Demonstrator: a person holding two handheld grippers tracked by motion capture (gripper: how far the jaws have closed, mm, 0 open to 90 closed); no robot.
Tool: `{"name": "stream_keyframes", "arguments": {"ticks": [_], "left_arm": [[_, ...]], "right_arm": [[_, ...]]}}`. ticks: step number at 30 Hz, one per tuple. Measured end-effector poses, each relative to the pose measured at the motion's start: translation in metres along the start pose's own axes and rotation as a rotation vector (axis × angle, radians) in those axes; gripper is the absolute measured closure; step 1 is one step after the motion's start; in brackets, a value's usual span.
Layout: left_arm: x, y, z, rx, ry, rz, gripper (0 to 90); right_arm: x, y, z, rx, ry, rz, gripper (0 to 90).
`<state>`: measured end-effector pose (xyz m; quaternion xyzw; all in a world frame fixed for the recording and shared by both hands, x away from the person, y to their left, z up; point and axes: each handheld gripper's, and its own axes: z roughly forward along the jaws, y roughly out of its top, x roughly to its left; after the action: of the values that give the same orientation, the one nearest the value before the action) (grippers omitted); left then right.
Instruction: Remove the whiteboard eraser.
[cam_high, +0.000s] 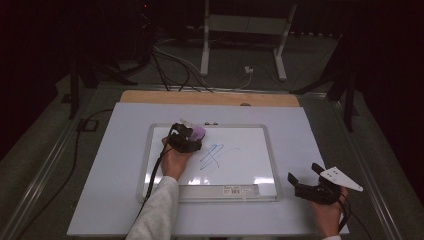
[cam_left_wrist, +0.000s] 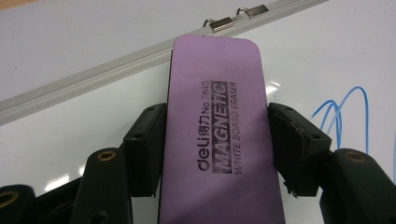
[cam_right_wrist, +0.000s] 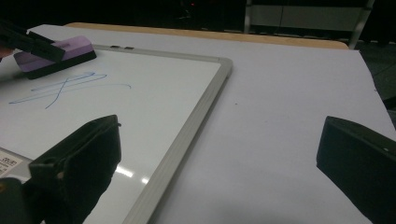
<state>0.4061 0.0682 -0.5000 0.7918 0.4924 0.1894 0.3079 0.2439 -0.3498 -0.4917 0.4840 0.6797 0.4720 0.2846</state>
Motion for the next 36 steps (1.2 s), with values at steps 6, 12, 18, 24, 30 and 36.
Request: {"name": "stream_keyframes", "arguments": {"ticks": [6,12,18,24,30,36], "left_arm": [[-0.016,-0.002,0.000,-0.009,-0.050,0.035,41.8],[-0.034,-0.004,-0.003,-0.014,-0.067,0.111,41.8],[-0.022,-0.003,-0.004,0.002,-0.046,0.089,41.8],[0.010,-0.007,-0.008,0.017,0.011,0.018,41.9],[0.014,-0.009,-0.009,0.008,0.018,-0.008,41.9],[-0.010,-0.009,-0.008,-0.003,-0.036,0.043,41.9]], "right_arm": [[0.001,0.000,0.000,0.002,0.001,-0.002,0.3],[0.002,0.000,0.000,0.003,0.000,-0.002,0.3],[0.001,0.000,-0.001,0.002,-0.002,-0.002,0.3],[0.000,-0.001,0.000,0.004,-0.003,-0.001,0.3],[0.002,-0.001,0.001,0.006,0.000,-0.006,0.3],[0.002,-0.001,0.001,0.005,0.001,-0.004,0.3]]}}
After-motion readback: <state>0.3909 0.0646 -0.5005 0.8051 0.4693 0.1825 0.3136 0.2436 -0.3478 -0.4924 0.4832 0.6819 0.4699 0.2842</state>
